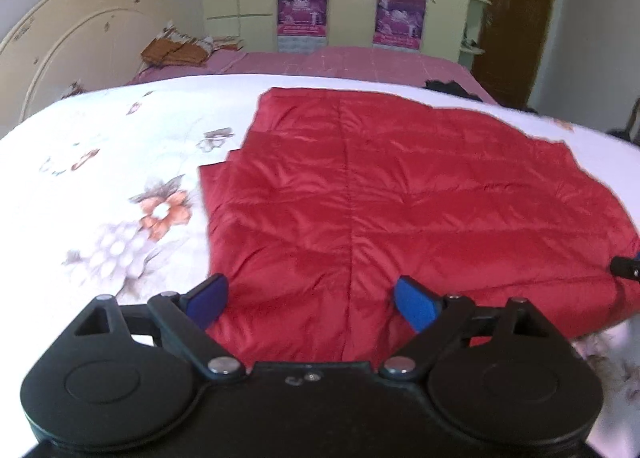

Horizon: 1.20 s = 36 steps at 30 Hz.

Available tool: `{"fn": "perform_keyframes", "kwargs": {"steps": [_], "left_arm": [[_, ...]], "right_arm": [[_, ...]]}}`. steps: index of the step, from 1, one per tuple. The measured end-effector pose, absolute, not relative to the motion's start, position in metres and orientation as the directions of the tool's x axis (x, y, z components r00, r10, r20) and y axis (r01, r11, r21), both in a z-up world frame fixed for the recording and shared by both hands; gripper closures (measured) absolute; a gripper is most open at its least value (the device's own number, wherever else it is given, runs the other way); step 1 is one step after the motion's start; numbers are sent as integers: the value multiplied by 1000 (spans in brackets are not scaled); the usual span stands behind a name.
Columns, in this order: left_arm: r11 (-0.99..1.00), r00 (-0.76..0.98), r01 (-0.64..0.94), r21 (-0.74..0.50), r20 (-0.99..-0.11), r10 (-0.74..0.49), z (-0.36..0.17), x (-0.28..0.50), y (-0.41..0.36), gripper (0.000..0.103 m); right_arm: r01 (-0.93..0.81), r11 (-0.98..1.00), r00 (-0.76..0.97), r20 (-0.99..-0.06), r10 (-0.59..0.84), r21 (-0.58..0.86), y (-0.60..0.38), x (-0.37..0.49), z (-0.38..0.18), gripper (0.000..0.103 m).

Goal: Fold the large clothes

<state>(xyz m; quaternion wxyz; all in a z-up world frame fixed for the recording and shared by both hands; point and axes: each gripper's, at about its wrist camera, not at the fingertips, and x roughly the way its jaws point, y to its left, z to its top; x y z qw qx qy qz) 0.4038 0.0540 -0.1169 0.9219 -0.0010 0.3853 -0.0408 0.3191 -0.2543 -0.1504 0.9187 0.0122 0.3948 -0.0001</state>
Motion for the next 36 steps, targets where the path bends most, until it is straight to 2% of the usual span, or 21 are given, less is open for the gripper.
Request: {"fn": "perform_keyframes", "kwargs": {"steps": [4,7,13,19,21,22,23,25,27,29,30,32,36], "left_arm": [[990,667,12,-138,-737,-111,-112,388,75,8],[957,626,-53,-284,-757,-190,-120,383,95,8],[854,594,-171,-492,-743,-309,-150,397,115,8],[810,661,-201,-550,-687,-303,-160,415,116,14],[805,673,-205,-556,-678,-297,-161,421,116,20],[803,678,-208,-559,-674,-293,-162,423,116,24],[804,682,-211,-556,-673,-287,-163,425,116,34],[807,686,-212,-551,-672,-279,-165,426,117,41],[816,683,-202,-541,-675,-279,-164,426,114,56],[808,675,-199,-554,-676,-296,-162,427,114,70],[812,676,-200,-548,-677,-290,-160,425,114,76],[821,675,-186,-539,-677,-292,-153,421,115,81],[839,662,-170,-517,-690,-292,-137,404,121,84]], "right_arm": [[83,991,667,-745,25,107,-278,299,-141,40],[140,978,651,-758,29,158,-295,287,-142,7],[205,912,634,-759,152,354,-318,288,-155,7],[249,860,640,-742,198,445,-323,306,-170,7],[256,853,654,-731,193,454,-322,309,-172,14],[261,853,659,-729,185,452,-321,311,-172,26],[263,849,663,-725,187,459,-322,313,-173,37],[266,840,663,-722,197,473,-322,318,-174,48],[261,841,662,-722,202,474,-320,320,-173,60],[245,844,664,-717,212,477,-319,320,-168,78],[236,846,666,-714,217,478,-320,319,-167,80],[218,851,669,-708,226,478,-322,315,-158,83],[194,851,669,-700,249,488,-324,295,-138,83]]}}
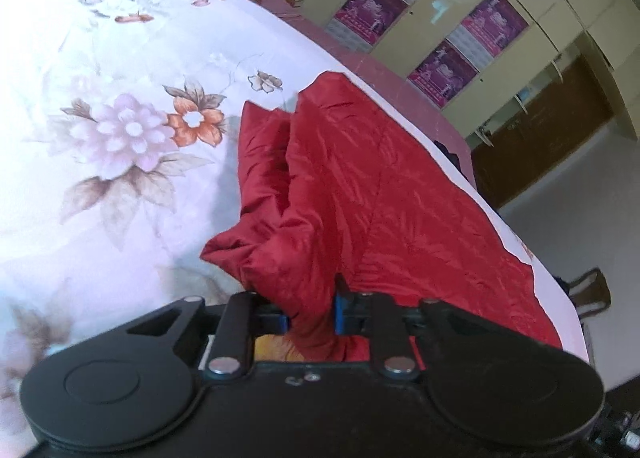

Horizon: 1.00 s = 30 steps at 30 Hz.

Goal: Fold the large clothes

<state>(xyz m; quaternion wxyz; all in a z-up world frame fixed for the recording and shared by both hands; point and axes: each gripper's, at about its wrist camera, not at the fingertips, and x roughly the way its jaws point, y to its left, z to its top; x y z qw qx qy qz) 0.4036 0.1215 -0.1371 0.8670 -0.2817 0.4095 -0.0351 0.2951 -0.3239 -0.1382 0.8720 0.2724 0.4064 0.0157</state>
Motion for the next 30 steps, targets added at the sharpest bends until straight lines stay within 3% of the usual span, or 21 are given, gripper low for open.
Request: {"fn": "perform_keyframes", "kwargs": {"steps": [15,21,22,25,30], "left_arm": [[860,590,-105,-500,-727,-351,-126,229,147,84],[857,589,-108,-503,-727,-352,-129,202,156,84],[855,591,-111,-506,-726,-353,-131,201,157,84],[856,594,-114,-504,-726,-348,-133,205,155,84],[862,587,-121,-492,-736,-338,-134,204,153,79]], "right_arm": [[207,852,604,-748,276,482,-319,113,-126,83],[195,860,598,-753,276,471,-312,69,-118,83],[196,860,600,-751,275,471,-311,66,-118,81],[239,852,608,-756,244,467,-317,57,-116,61],[298,876,656,-748,101,380,-341,38,-95,58]]}}
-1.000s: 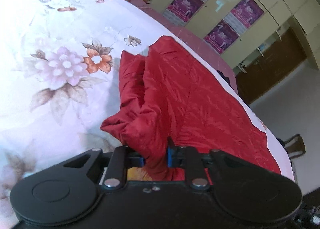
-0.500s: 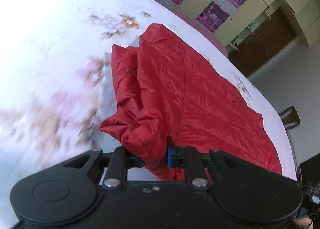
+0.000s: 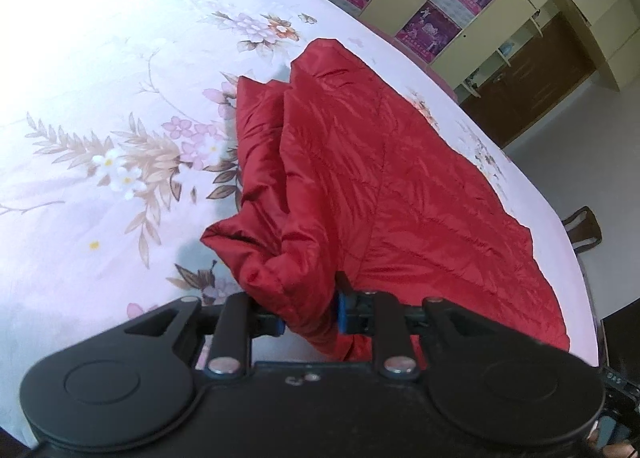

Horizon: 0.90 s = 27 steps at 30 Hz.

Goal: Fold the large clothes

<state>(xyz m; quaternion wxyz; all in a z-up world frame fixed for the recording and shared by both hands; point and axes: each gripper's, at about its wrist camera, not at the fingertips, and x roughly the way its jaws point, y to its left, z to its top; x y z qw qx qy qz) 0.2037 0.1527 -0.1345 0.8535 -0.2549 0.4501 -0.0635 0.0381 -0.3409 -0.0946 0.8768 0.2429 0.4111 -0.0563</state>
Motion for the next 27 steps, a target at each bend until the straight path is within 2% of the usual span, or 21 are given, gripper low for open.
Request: {"fn": "perform_keyframes", "kwargs": {"steps": [2,7,14,20,23,27], "left_arm": [[861,582,-133,-490,-742,-333,-137,205,152,75],[851,580,-159,-500,-745,-329,-143,203,152,72],[864,580,-153,-479,-752,-314,-147,203,149,68],[864,579,-142,-483,-749,-323,-151,206,150,66],[854,580,-153,-498,-745,-330,-153,207,153,66],[837,579,-165,-522,-738,-346,-157,207,159,64]], "right_arm": [[298,897,677,-735,41,325,-342,33,-83,58],[172,939,722,-686,85,298,-314,42,-70,58],[65,956,704,-692,159,286,-270,68,-93,58],[32,985,614,-780,116,172,-258,75,-135,59],[21,990,601,-793,96,136,-252,78,-128,59],[-11,982,653,-742,151,191,-240,88,-105,59]]}}
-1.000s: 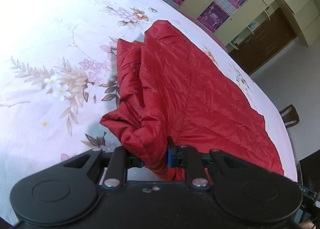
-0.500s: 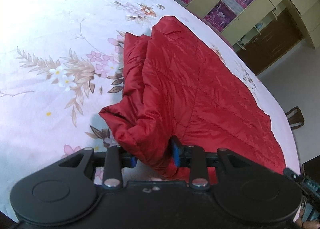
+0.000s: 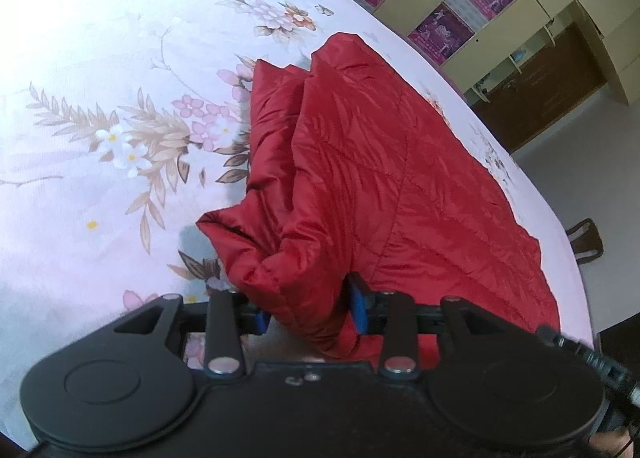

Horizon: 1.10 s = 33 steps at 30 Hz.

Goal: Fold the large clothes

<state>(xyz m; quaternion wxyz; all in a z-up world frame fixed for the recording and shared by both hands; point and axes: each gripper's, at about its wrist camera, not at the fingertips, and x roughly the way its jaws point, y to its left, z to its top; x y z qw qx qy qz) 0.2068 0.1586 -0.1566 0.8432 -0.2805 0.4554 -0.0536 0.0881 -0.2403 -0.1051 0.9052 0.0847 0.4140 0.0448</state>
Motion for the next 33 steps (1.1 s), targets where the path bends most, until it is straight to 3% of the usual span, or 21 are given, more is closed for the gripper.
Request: {"fn": "perform_keyframes", "kwargs": {"steps": [1,3,6,11,13,21,27,33], "left_arm": [[831,580,-169,-530,-735,-350,-158,207,160,62],[813,585,-172,-557,-722,-370,-159,207,161,48],[814,594,-158,-559,-713,-373,-159,209,153,36],[814,623,-162,-557,-698,-353,-159,211,146,36],[802,633,-172,-572,-688,-355,-159,212,149,38],[777,657,-215,-591,-677,-333,-159,210,156,69],[833,670,-172,-526,-682,-293,-138,211,146,79],[883,696,-108,-457,-669,-261,-114,211,131,82]], "right_arm": [[-29,980,659,-734,166,196,-233,93,-103,59],[-68,979,663,-725,188,192,-215,104,-102,59],[-133,979,666,-717,203,153,-186,118,-106,59],[-169,983,665,-728,165,68,-155,143,-127,59],[-169,985,646,-750,144,43,-150,151,-137,59],[-218,974,624,-777,84,-69,-130,152,-157,59],[-229,965,621,-783,46,-125,-115,154,-162,59],[-232,966,614,-787,56,-112,-116,155,-162,59]]}}
